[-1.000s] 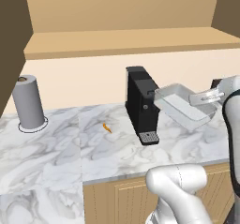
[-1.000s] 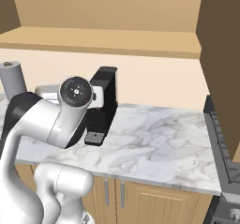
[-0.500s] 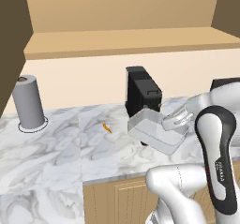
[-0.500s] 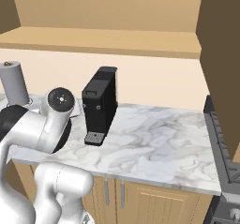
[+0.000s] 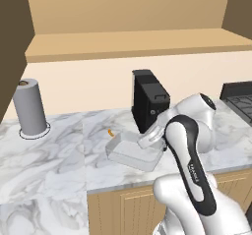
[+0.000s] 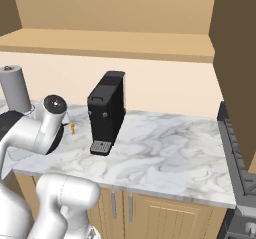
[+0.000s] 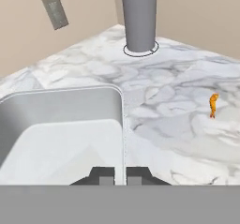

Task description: Retrieve the tupperware from the cabinet, then place the raw meat into the tupperware to avoid contamination.

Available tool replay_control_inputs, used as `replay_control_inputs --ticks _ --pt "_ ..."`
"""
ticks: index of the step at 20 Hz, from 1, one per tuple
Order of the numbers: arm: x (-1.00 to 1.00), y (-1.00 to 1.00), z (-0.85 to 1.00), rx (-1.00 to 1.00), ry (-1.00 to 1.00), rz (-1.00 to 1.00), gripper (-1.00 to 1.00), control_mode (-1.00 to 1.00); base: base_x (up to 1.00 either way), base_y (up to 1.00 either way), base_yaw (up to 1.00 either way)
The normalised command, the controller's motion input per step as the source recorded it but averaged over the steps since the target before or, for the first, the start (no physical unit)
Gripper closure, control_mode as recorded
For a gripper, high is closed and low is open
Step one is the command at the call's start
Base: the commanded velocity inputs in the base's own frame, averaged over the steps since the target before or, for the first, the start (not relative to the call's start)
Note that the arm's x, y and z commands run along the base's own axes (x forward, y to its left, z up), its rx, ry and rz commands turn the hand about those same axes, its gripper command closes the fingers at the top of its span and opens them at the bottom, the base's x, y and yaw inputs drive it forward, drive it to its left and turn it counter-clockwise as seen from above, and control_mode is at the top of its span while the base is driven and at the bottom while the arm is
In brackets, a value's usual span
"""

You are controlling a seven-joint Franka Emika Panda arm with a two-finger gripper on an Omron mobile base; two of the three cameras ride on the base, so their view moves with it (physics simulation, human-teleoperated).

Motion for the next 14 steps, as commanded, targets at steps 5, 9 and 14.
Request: replay_control_inputs --ticks 5,9,14 --pt "0.68 0.69 -0.64 0.00 0.00 0.04 1.00 -1.00 0.00 0.00 0.00" --pt "0.69 0.46 -0.27 0.02 -0.08 0.00 1.00 -1.00 0.00 0.00 0.00" --pt "0.76 0.55 -0.38 0.00 -0.05 -0.01 1.00 -1.00 0.00 0.00 0.00"
